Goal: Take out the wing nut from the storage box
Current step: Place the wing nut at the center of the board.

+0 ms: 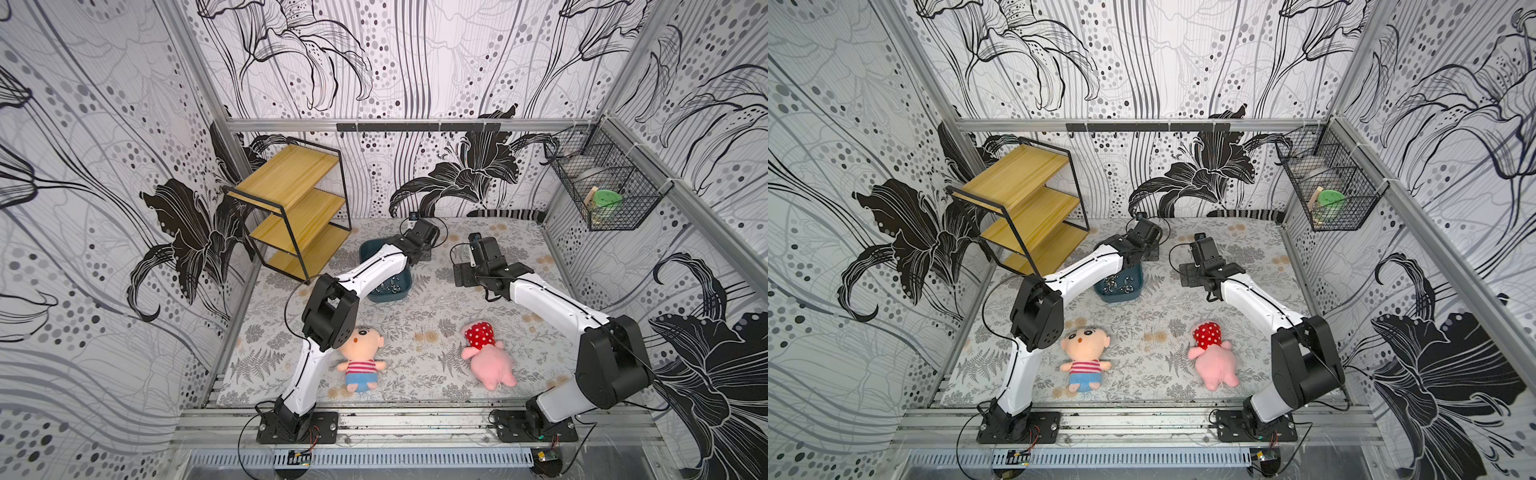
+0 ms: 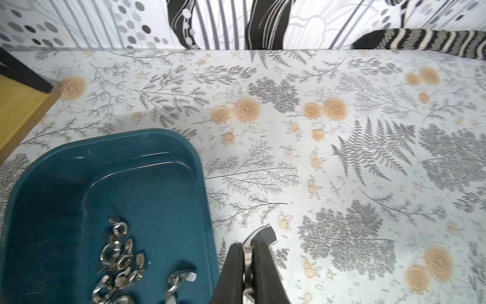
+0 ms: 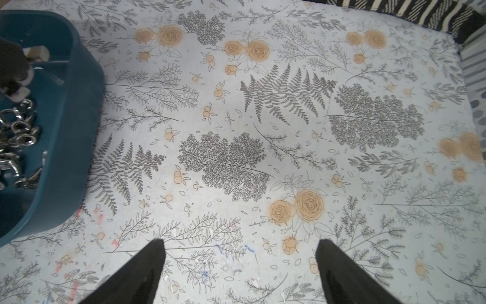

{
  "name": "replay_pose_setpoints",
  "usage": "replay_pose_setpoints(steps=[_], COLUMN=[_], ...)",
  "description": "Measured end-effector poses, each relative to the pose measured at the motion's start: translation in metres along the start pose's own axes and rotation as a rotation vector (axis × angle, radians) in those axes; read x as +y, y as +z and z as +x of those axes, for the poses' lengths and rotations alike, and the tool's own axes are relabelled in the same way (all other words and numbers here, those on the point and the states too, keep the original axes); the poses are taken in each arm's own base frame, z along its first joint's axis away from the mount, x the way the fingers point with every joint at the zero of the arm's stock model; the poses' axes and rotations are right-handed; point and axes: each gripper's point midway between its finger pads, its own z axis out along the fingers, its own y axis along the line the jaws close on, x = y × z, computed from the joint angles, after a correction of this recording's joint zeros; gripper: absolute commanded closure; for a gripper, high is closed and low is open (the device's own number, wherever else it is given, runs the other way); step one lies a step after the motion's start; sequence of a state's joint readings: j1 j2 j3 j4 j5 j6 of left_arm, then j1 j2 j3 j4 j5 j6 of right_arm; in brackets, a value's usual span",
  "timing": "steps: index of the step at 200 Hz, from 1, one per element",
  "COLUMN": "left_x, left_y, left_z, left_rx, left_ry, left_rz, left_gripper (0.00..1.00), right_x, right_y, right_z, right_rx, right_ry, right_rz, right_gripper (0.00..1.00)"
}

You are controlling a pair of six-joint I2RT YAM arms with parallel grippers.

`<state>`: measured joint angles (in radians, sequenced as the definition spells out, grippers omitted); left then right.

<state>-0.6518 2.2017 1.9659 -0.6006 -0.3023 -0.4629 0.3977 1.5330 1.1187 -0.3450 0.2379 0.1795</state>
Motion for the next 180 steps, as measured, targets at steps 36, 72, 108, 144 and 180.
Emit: replay_pose_setpoints(steps=[36,72,108,144,180], left_x=[-0.027,-0.033,-0.024,-0.021,-0.018], left_y=[0.003,0.032,0.054,0.058,0.062], left_z=[0.009,0.038,0.068,0.076,0.079], left_rx=[0.01,0.074,0.139,0.156,0.164], left_ry=[0.019,0.044,0.07,0.073,0.067], left_rz=[0.045,0.032,-0.015,-0.026,-0.034], left_gripper=[0.98,0.98,0.98,0.98,0.98], right_x=[-0.03,-0.047,-0.047,-0.045,-0.042], right_y=[-0.007,-0.012,-0.011,-0.01,-0.01], right_z=[-0.007,-0.009,-0.006,-0.005,-0.005], right_rx=[-0.018,-0.03,-0.025,-0.021,-0.019], right_ry=[0.066,0.101,0.103,0.103,0.103], right_rz=[0.054,0.079,0.077,0.065,0.05], right_gripper=[0.04,0.04,0.04,0.04,0.04])
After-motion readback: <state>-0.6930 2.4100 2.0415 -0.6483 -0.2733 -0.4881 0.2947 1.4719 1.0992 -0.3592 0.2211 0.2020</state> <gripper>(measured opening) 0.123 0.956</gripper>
